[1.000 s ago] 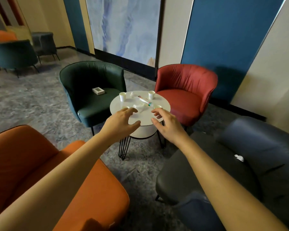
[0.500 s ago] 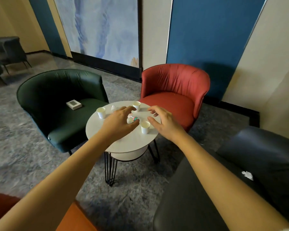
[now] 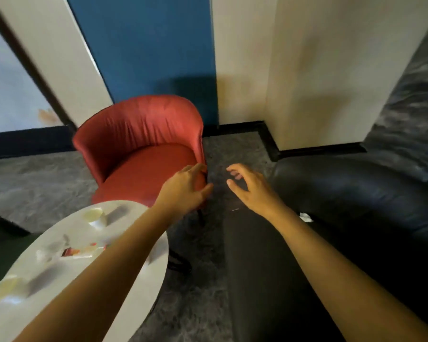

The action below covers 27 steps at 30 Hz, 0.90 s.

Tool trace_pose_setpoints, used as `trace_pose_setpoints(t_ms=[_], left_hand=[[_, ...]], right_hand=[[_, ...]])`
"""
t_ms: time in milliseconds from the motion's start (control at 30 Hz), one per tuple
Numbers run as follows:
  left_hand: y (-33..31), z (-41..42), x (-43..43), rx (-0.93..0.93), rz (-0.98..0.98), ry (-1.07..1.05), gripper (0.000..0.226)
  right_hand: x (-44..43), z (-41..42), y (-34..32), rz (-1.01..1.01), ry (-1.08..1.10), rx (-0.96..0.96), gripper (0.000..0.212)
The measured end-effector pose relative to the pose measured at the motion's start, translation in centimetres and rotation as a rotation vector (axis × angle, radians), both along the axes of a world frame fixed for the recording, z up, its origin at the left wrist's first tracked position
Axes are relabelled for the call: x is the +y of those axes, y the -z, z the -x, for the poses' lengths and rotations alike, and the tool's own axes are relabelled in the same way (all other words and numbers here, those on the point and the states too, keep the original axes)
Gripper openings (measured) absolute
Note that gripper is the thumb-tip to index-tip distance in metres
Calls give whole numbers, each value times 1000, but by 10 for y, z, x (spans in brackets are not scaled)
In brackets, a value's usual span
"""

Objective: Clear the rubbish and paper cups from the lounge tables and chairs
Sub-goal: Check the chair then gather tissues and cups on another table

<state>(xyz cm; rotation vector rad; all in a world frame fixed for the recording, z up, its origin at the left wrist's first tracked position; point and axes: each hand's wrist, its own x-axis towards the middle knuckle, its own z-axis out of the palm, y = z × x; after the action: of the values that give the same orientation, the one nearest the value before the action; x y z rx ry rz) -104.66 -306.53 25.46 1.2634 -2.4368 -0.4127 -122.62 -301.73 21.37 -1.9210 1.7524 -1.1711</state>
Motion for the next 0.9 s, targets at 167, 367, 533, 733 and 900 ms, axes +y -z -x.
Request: trace_pose_setpoints(t_ms=[167,367,533,733,900], left_hand=[[19,66,-62,21,-76,259,45],[49,163,-62,31,-125,501,44],[83,226,-51,25,-135,591,46],[126,285,-65,25,-192,673,45],[206,342,-92,-33,-289,699,45]], right_hand=[[-13,29,17,-71,242,-48,34],[26,98,45,-160,486,-58,34],[49,151,75,-180,591,-29,34],[43,197,113,-252,691,-93,34],[20,240,183,-344,765,-140,36]])
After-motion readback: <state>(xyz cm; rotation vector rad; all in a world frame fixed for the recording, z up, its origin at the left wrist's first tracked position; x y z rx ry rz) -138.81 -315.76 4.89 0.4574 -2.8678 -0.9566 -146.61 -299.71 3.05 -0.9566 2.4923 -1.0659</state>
